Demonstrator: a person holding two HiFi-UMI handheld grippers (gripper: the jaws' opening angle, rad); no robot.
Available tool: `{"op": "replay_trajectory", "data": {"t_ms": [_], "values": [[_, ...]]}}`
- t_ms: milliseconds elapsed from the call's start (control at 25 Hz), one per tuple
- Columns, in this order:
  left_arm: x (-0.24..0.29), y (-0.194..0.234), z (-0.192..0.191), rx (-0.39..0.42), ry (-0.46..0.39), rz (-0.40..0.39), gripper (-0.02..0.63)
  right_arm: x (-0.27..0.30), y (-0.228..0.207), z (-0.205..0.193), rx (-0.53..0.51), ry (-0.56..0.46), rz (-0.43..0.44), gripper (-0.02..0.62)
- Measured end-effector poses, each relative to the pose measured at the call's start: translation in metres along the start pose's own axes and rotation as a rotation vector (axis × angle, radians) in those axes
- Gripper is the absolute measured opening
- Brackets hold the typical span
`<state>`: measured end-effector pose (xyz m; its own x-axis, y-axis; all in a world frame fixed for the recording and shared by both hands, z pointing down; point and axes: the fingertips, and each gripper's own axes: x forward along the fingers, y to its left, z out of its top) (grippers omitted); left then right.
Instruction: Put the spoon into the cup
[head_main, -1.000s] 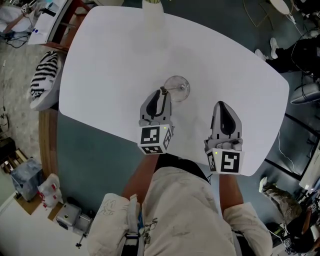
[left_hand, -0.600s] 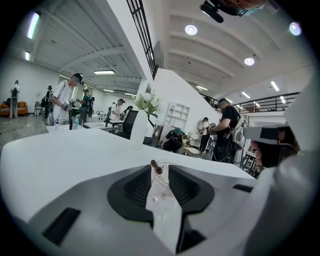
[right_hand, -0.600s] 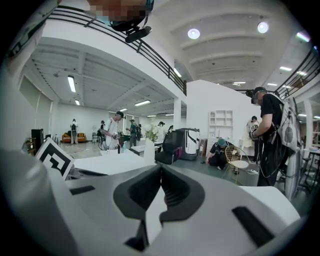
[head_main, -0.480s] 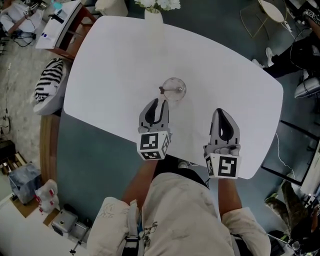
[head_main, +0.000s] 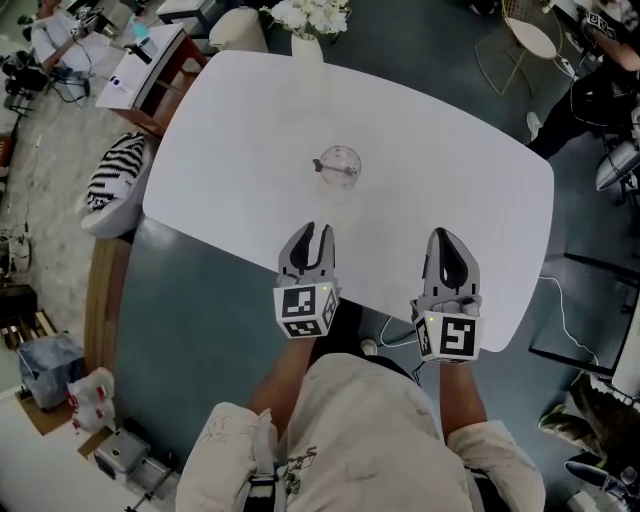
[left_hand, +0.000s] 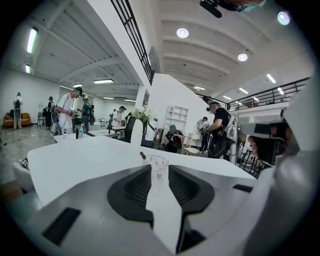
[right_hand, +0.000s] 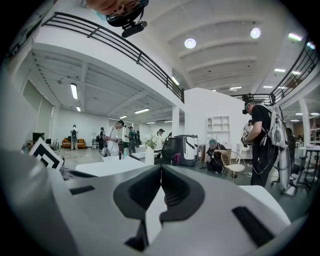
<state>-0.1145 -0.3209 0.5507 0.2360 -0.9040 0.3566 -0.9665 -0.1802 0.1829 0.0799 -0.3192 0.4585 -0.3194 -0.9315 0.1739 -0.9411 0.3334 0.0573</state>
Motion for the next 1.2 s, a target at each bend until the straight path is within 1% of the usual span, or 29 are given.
{"op": "replay_trajectory", "data": {"t_ms": [240, 600, 960, 1200], "values": [[-0.061, -0.032, -0.002, 0.031, -0.053, 0.025, 0.104, -0.067, -0.008, 0.002, 0.025, -0.027, -0.025, -0.012], [-0.151, -0.066, 0.02, 0.157, -0.161, 0.052, 0.104, -0.147, -0.004, 0.022, 0.027, -0.11, -0.033, -0.012], [-0.224, -0.096, 0.058, 0.224, -0.303, 0.061, 0.104, -0.2, 0.0, 0.042, 0.02, -0.185, -0.035, -0.012], [-0.268, -0.109, 0.075, 0.258, -0.379, 0.08, 0.104, -0.231, -0.01, 0.055, 0.001, -0.231, -0.069, -0.012]]}}
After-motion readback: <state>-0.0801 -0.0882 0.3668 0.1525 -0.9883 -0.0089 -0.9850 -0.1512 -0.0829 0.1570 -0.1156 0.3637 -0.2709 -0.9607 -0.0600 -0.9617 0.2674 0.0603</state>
